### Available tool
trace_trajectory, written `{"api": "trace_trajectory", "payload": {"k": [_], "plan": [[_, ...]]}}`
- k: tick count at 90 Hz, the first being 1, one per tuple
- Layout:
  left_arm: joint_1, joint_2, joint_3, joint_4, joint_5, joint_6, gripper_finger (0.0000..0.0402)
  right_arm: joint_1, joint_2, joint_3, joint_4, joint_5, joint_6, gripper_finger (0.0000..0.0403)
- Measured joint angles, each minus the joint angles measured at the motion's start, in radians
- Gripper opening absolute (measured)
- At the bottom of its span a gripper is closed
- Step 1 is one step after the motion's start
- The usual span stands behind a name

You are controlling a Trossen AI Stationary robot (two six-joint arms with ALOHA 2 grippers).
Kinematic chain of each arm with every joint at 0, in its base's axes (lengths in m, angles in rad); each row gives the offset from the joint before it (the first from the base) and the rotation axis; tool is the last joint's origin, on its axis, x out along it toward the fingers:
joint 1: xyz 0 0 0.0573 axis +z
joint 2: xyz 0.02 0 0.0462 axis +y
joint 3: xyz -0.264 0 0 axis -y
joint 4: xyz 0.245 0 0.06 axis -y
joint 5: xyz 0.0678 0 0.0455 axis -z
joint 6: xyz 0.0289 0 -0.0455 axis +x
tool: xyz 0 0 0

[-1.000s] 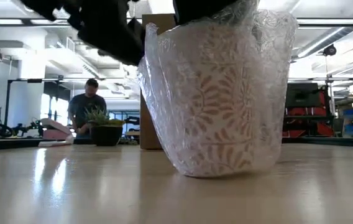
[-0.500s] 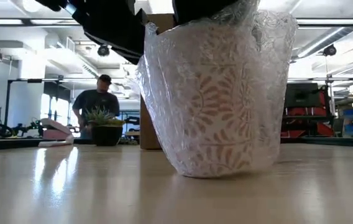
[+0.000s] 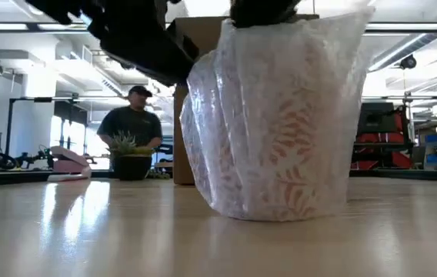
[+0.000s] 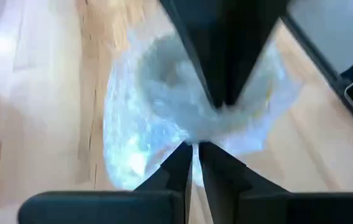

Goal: Wrap mug
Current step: Wrap the orange mug with bubble wrap

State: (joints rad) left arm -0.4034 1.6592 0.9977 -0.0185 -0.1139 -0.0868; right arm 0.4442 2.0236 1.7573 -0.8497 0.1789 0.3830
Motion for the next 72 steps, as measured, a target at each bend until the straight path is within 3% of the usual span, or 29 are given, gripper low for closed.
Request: {"api": "trace_trajectory", "payload": {"k": [26,41,72], "plan": [[0.0,0.0,0.0,0.008,-0.002,0.0,0.002,0.0,-0.007,0.0,-0.019,0.009,0.002,0.0008],[0.0,0.0,0.0,0.008,-0.005,0.0,0.002,0.0,-0.007,-0.001,0.009,0.114,0.002,0.0008],[0.0,-0.008,0.0,0.007,-0.006,-0.003,0.002,0.001,0.091,-0.037,0.052,0.04,0.024,0.0008]]}}
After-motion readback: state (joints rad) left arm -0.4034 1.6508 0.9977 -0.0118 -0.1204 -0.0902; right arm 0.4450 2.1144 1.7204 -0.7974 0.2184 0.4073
